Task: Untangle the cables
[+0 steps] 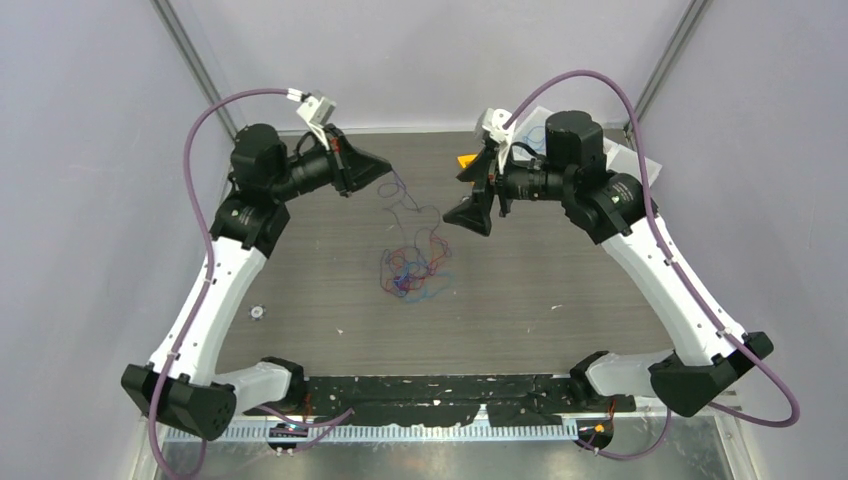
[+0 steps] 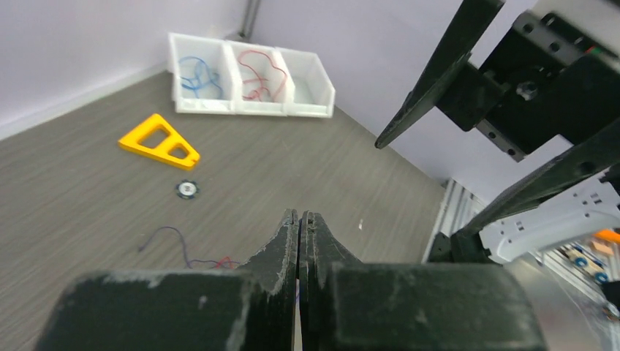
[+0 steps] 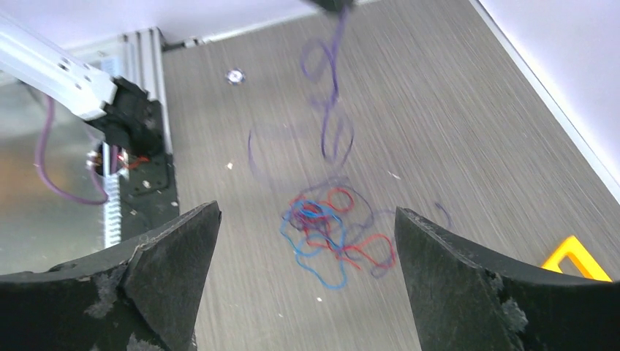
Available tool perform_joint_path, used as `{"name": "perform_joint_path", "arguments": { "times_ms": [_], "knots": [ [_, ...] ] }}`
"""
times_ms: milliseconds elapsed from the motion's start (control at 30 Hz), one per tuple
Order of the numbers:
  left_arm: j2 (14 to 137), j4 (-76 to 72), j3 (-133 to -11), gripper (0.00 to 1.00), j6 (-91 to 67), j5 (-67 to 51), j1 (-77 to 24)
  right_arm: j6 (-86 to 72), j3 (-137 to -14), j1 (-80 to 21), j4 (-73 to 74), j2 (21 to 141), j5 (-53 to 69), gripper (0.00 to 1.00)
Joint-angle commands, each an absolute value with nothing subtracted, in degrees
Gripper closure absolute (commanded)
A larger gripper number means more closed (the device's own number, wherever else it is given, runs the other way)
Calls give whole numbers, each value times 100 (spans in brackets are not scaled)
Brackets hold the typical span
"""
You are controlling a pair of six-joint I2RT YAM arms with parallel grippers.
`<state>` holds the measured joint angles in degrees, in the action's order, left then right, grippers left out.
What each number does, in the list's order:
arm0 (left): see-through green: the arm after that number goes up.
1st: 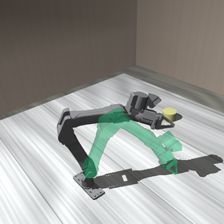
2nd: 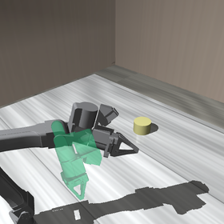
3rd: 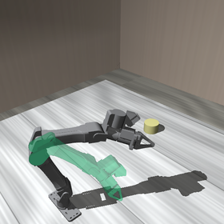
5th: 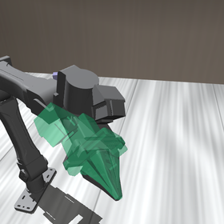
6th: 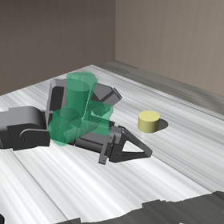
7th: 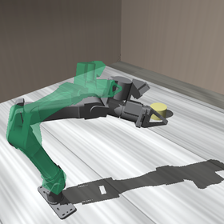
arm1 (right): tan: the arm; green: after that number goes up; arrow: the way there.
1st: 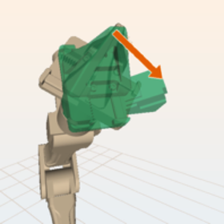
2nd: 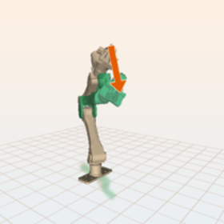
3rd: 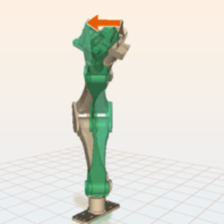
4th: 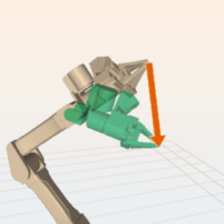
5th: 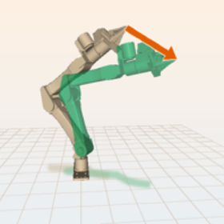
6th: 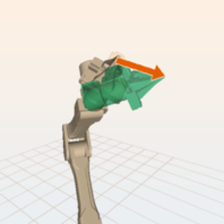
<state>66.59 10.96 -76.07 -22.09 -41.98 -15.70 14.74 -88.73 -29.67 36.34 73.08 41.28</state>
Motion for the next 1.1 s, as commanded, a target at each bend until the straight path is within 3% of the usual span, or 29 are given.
{"name": "perform_joint_path", "arguments": {
  "times_ms": [0, 433, 600, 667, 800, 900, 933, 1067],
  "knots": [
    [6866, 956, -8012, 100, -2148, -4520, -1923, 656, -9501, -3208, 3146, 7455, 4033, 5],
    [7188, 907, -8288, 100, -2375, -4633, -2784, 277, -9476, -3541, 2650, 7712, 3505, 17],
    [7269, 779, -8328, 100, -2656, -4603, -2880, 384, -9447, -3600, 2619, 7771, 3443, 42],
    [7323, 738, -8377, 100, -2758, -4599, -2881, 489, -9347, -3633, 2653, 7747, 3464, 48],
    [7396, 609, -8427, 100, -2936, -4648, -2872, 664, -9088, -3642, 2762, 7630, 3466, 48],
    [7434, 606, -8437, 100, -2990, -4688, -2874, 755, -8945, -3642, 2854, 7534, 3408, 38],
    [7435, 599, -8437, 100, -2991, -4707, -2874, 768, -8920, -3640, 2864, 7484, 3370, 39],
    [7441, 602, -8429, 100, -2981, -4731, -2872, 758, -8770, -3639, 2764, 7337, 3229, 66]
  ]
}}
